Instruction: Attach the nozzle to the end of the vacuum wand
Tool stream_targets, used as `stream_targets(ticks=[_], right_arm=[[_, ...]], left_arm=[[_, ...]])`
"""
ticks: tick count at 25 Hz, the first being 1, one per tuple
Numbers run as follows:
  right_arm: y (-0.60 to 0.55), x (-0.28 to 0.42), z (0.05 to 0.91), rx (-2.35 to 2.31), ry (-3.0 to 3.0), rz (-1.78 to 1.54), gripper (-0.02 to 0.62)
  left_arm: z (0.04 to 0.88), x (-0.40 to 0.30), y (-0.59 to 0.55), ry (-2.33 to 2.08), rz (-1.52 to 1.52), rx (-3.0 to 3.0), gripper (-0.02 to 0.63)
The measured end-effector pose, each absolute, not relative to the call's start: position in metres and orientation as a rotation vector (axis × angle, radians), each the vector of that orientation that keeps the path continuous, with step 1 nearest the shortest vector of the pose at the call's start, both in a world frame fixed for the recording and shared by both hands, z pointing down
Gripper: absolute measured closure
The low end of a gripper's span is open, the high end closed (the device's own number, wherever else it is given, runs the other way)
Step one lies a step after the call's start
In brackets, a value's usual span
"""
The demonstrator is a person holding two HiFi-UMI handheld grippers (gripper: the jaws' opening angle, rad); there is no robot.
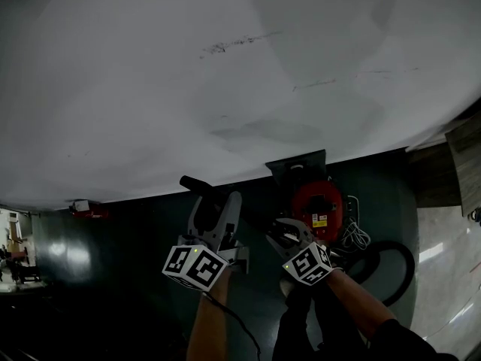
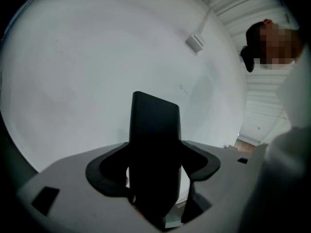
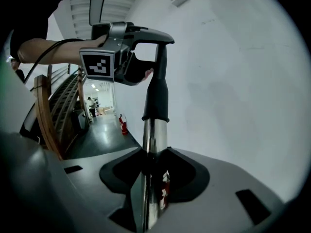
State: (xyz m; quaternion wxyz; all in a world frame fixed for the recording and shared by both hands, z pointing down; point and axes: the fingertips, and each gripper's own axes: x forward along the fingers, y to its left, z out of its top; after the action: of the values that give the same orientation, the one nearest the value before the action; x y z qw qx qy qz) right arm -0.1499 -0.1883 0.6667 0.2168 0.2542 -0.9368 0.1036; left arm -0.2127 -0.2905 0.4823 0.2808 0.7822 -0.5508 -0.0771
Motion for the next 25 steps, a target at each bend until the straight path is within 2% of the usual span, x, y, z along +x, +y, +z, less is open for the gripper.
stream_targets(ticks=[9,25], right_arm=[[-0.211,-0.13,0.663,0.773,-2.585,0.292,0.436],[-0.213,-0.132,0.665,0.737,-2.577,0.283,0.436]], left_arm=[[0.49,-0.236,-0.278,-1.463,-0.438,1.939,0.284],[0.478,-0.203,-0.302,-1.401,-0.254,2.122,0.284]])
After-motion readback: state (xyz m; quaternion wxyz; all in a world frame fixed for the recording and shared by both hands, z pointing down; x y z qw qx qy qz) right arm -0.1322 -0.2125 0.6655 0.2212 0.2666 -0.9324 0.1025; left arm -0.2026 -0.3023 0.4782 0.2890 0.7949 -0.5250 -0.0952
